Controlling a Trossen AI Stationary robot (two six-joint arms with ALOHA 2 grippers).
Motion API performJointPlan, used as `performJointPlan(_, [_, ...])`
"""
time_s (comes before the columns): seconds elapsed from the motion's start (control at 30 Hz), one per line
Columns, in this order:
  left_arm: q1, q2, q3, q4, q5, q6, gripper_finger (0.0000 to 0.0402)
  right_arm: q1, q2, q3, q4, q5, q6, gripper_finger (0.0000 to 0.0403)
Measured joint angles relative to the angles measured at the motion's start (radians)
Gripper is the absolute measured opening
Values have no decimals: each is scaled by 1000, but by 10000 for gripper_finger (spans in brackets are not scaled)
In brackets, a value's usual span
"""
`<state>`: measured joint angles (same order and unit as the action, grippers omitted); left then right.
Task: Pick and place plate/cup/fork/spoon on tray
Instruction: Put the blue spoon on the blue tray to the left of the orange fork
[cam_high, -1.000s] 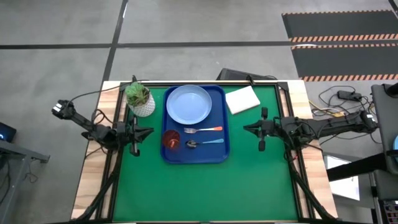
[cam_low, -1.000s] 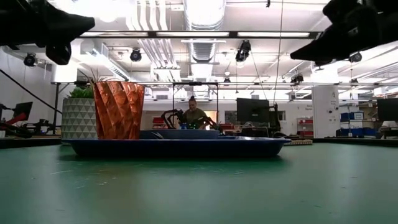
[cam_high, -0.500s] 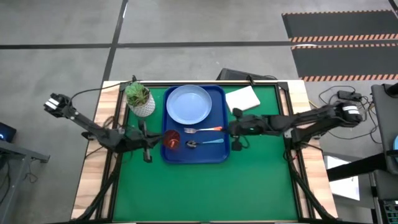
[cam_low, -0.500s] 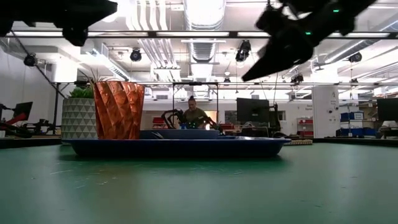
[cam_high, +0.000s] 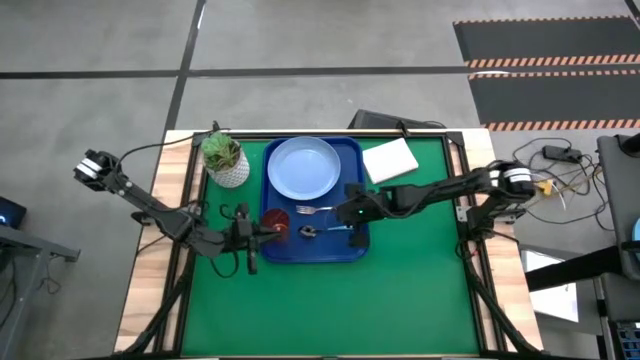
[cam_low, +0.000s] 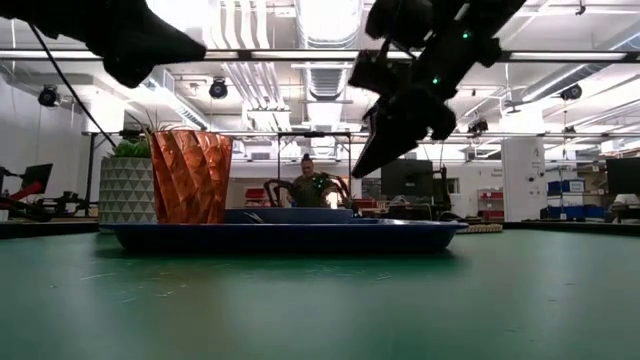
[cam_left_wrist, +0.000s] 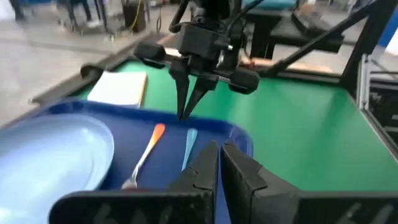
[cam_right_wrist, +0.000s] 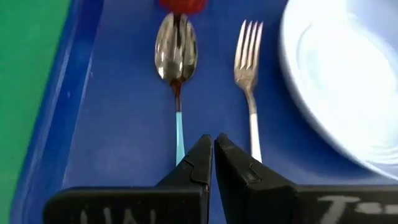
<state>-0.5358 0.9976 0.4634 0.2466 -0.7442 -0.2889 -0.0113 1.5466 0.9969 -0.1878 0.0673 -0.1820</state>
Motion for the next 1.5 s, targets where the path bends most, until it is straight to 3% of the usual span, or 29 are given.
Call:
performJointPlan(0.2, [0, -15, 11, -187, 12, -159, 0, 0, 101, 37, 9, -47, -6, 9])
performJointPlan(0.4, [1, -18, 9, -194, 11, -175, 0, 0, 184, 81, 29, -96, -6, 15])
performJointPlan(0.73, [1, -19, 9, -195, 10, -172, 0, -1, 297, 127, 114, -94, -20, 114])
performJointPlan(0.9, [1, -19, 9, -195, 10, -169, 0, -2, 329, 143, 120, -93, -20, 140])
performJointPlan(1.03, [1, -19, 9, -195, 9, -169, 0, -3, 336, 141, 123, -94, -10, 118])
performJointPlan(1.23, [1, -19, 9, -195, 5, -161, 0, -2, 335, 137, 122, -95, 23, 22])
performJointPlan(1.5, [1, -19, 9, -191, 4, -149, 0, 18, 328, 153, 104, -103, 120, 13])
